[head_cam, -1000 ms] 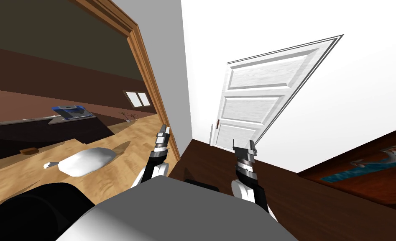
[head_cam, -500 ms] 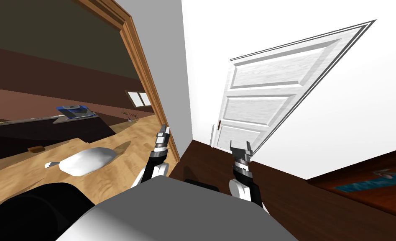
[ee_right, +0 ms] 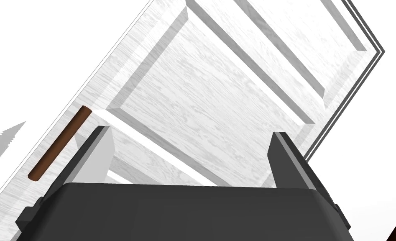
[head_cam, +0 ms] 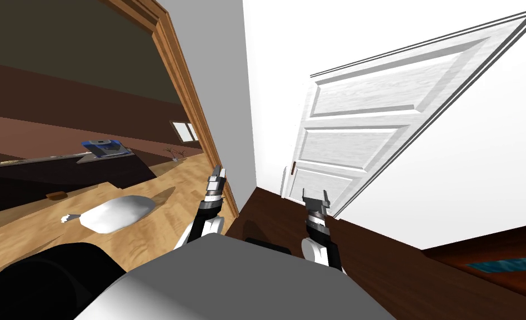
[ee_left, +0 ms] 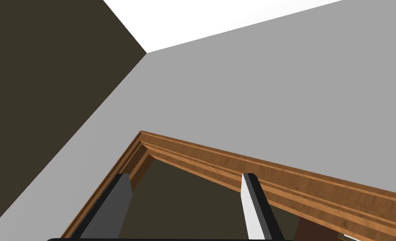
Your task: Pull the door open
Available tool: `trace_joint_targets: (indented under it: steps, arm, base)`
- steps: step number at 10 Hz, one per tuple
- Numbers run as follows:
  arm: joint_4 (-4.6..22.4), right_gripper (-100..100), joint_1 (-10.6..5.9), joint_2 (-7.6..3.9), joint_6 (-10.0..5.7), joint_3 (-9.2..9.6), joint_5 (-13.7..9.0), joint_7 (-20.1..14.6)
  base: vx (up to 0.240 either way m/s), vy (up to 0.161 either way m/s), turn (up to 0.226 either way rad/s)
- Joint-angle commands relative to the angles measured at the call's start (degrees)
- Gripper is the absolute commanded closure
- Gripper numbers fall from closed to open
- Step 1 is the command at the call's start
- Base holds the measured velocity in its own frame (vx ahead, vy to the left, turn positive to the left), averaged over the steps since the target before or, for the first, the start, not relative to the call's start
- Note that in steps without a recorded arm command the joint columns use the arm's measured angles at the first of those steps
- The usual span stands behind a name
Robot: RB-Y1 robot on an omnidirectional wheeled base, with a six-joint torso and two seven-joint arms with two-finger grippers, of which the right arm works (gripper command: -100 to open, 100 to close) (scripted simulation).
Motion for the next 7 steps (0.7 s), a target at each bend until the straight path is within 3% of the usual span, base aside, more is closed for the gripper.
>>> trace_joint_targets:
  steps: [1,7]
  arm:
    - [1.58,-100,-0.69,-0.57,-0.49,0.84,-1.92,-1.68]
    - [8.44,-100,-3.50,-2.43,-2.81,4.40,-8.76,-7.58]
  base:
    - [0.113,0.000,0.050]
    - [0.099,-0.010,0.046]
